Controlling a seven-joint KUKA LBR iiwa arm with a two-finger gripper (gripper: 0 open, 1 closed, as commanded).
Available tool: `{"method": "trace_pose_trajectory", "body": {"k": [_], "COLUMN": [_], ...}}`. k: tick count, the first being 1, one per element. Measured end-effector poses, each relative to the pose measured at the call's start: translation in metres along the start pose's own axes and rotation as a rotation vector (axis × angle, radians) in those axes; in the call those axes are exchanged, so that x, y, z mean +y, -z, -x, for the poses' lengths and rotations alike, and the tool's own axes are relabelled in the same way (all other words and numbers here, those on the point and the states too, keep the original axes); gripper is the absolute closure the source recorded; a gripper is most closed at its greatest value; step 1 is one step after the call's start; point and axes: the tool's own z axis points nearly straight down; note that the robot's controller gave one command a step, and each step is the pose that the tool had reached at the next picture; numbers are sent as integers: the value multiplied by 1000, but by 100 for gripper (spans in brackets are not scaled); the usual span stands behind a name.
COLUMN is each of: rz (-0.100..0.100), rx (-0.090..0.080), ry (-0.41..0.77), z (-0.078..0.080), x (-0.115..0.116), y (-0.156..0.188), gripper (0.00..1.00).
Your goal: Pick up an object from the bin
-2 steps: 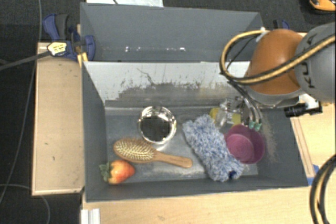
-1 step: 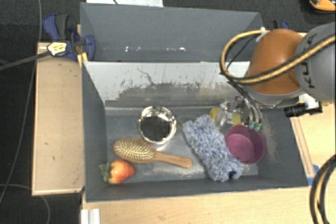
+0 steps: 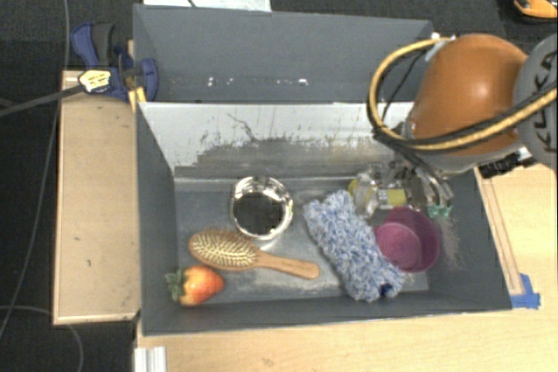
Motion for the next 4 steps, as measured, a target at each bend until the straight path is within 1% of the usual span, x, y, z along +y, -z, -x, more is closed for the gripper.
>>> {"method": "trace_pose_trajectory", "body": {"k": [1,2,3,4], "rz": [-3,-2,-2,-3], "rx": [14,6,6,2], "ry": [-126,-118,-118,-120], "z": [-38,-35,-35,-35], "x": [-79,-76,-76,-82], "y": [-119,-115,-115,-110], "gripper": [0,100,100,100]}}
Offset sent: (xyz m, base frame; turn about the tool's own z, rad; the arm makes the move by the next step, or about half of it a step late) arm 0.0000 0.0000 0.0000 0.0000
